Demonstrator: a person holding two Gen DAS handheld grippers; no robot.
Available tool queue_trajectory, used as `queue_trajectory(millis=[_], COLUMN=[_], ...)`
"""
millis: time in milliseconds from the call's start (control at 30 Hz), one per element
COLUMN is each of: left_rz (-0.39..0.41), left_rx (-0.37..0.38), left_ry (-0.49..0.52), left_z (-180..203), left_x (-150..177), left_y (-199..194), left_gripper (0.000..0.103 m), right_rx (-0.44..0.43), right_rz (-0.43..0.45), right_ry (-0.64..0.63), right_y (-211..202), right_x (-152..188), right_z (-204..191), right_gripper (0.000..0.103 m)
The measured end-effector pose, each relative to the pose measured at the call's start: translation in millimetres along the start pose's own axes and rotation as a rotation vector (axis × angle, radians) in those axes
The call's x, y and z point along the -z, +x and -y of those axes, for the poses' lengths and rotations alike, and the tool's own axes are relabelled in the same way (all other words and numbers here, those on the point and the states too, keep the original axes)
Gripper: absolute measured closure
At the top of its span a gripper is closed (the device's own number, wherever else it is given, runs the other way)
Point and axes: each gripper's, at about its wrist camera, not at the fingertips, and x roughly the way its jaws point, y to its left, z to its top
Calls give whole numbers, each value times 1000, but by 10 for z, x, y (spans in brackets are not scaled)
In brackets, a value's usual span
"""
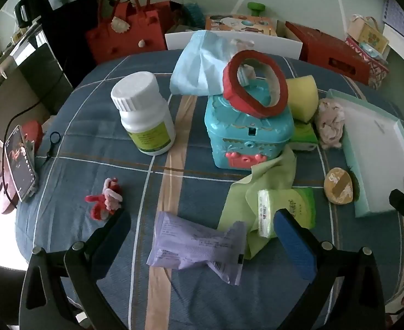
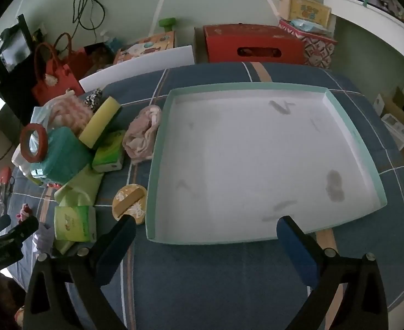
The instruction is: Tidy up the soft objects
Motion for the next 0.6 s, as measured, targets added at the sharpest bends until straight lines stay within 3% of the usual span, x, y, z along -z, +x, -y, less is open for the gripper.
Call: queue_trajectory(millis=[600], left_rz=[3], left_rx=[23], left_ry=[27], left_z=[-149], left_x=[-37], left_y=[2], left_gripper=[0], right_rx=[4], right_rz=[-11], right_ry=[-40], right_y=[49], right_x=[-8], right_z=[-122], right_gripper=[0])
